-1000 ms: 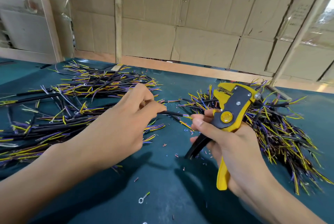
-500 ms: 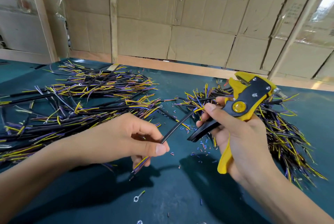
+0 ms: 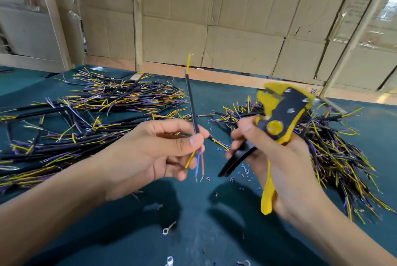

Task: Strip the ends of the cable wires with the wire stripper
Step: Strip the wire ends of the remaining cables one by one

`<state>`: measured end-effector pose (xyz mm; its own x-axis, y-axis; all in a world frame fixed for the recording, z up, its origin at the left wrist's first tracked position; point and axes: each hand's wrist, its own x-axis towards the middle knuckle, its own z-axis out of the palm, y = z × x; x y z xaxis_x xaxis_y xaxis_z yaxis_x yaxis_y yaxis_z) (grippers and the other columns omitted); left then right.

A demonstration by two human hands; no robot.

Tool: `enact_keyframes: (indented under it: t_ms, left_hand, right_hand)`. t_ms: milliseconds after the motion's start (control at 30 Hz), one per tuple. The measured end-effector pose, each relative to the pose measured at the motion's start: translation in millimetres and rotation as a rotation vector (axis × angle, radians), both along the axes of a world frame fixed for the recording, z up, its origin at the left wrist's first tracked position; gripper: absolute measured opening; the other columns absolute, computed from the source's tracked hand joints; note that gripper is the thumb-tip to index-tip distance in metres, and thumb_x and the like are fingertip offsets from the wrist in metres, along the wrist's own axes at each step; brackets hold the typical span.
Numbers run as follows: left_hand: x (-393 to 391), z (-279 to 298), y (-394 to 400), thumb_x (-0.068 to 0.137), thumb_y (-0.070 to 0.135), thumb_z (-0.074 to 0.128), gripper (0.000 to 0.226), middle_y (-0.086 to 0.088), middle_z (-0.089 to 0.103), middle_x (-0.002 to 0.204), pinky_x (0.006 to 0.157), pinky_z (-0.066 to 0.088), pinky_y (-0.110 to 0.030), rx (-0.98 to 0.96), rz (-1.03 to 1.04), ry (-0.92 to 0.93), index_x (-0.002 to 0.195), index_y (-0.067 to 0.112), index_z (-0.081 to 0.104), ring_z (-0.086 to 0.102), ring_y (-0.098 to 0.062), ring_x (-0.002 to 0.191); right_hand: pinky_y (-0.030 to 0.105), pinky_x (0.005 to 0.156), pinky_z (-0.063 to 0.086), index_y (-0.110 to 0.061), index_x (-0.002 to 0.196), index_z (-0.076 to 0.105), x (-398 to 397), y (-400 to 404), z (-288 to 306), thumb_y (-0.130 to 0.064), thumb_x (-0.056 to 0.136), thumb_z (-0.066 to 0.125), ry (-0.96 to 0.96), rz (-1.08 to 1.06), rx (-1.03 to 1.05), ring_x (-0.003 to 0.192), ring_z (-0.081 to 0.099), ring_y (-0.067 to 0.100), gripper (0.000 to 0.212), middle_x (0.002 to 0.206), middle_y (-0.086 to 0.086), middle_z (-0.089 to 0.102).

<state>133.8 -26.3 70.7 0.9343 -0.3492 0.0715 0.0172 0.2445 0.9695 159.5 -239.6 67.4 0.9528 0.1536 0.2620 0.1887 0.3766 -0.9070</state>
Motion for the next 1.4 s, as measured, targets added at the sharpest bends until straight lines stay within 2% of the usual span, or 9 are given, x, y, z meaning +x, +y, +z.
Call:
enact_keyframes:
  t_ms: [133, 267, 433, 667, 833, 933, 1067, 1267, 1400]
  left_hand:
    - [-1, 1, -6, 0.069, 0.021, 0.080, 0.027, -0.008, 0.068, 0.079, 0.047, 0.044, -0.025, -0.050, 0.122, -0.036, 0.095, 0.014, 0.077, 0.060, -0.015, 0.058]
    - [-2, 1, -6, 0.068, 0.019, 0.081, 0.027, -0.008, 0.067, 0.076, 0.046, 0.043, -0.023, -0.056, 0.168, -0.051, 0.094, 0.013, 0.077, 0.060, -0.015, 0.057]
    - [-1, 1, -6, 0.070, 0.021, 0.080, 0.028, -0.007, 0.068, 0.078, 0.048, 0.045, -0.023, -0.070, 0.180, -0.035, 0.097, 0.014, 0.078, 0.059, -0.013, 0.057]
    - [-4, 6, -6, 0.075, 0.017, 0.077, 0.022, -0.008, 0.067, 0.075, 0.050, 0.046, -0.023, -0.044, 0.180, -0.028, 0.096, 0.014, 0.077, 0.056, -0.013, 0.055]
    - [-4, 10, -6, 0.070, 0.018, 0.077, 0.022, -0.012, 0.069, 0.078, 0.051, 0.043, -0.022, -0.048, 0.218, -0.045, 0.091, 0.012, 0.078, 0.054, -0.014, 0.054]
    - [-4, 9, -4, 0.069, 0.011, 0.084, 0.021, -0.011, 0.070, 0.079, 0.052, 0.040, -0.023, -0.053, 0.223, -0.052, 0.090, 0.011, 0.078, 0.053, -0.014, 0.055]
    - [-3, 10, -2, 0.072, 0.012, 0.083, 0.018, -0.009, 0.069, 0.081, 0.048, 0.039, -0.021, -0.088, 0.249, -0.055, 0.088, 0.012, 0.077, 0.053, -0.014, 0.057]
    - [-4, 12, -5, 0.070, 0.020, 0.077, 0.016, -0.004, 0.070, 0.082, 0.045, 0.039, -0.017, -0.194, 0.296, -0.049, 0.085, 0.015, 0.077, 0.054, -0.009, 0.057]
    - [-4, 16, -4, 0.077, 0.019, 0.073, 0.004, -0.002, 0.069, 0.083, 0.044, 0.038, -0.016, -0.271, 0.275, -0.035, 0.079, 0.017, 0.076, 0.053, -0.007, 0.055]
  right_hand:
    - [0.041, 0.063, 0.057, -0.007, 0.090, 0.072, -11, 8, -6, -0.007, 0.074, 0.079, 0.043, 0.275, -0.073, 0.066, 0.062, 0.031, 0.018, 0.078, 0.021, 0.065]
    - [0.041, 0.064, 0.057, -0.007, 0.094, 0.074, -16, 11, -10, 0.001, 0.072, 0.078, 0.019, 0.315, -0.107, 0.066, 0.065, 0.034, 0.024, 0.082, 0.023, 0.067]
    - [0.042, 0.067, 0.057, -0.008, 0.099, 0.074, -13, 9, -7, -0.002, 0.074, 0.075, 0.030, 0.379, -0.017, 0.070, 0.067, 0.033, 0.026, 0.084, 0.022, 0.069]
    - [0.042, 0.065, 0.057, 0.001, 0.101, 0.069, -9, 8, -8, 0.005, 0.077, 0.069, 0.018, 0.224, 0.025, 0.068, 0.064, 0.033, 0.024, 0.078, 0.022, 0.068]
    - [0.042, 0.063, 0.057, 0.011, 0.107, 0.060, -6, 7, -3, 0.008, 0.070, 0.078, 0.011, 0.073, 0.069, 0.062, 0.060, 0.030, 0.042, 0.072, 0.018, 0.063]
    - [0.042, 0.064, 0.056, 0.008, 0.106, 0.062, -5, 5, -1, 0.002, 0.070, 0.072, 0.018, 0.062, 0.088, 0.063, 0.059, 0.030, 0.037, 0.073, 0.017, 0.063]
    - [0.043, 0.063, 0.056, 0.005, 0.101, 0.065, -2, 2, -3, 0.008, 0.076, 0.073, 0.028, 0.083, 0.090, 0.063, 0.059, 0.032, 0.027, 0.073, 0.019, 0.061]
    - [0.045, 0.066, 0.059, -0.001, 0.094, 0.074, -11, 6, -12, -0.011, 0.085, 0.070, -0.005, 0.237, -0.113, 0.075, 0.072, 0.043, 0.013, 0.088, 0.028, 0.072]
    - [0.047, 0.068, 0.059, 0.001, 0.094, 0.074, -16, 7, -15, -0.023, 0.082, 0.080, -0.039, 0.315, -0.154, 0.077, 0.073, 0.045, 0.027, 0.086, 0.024, 0.072]
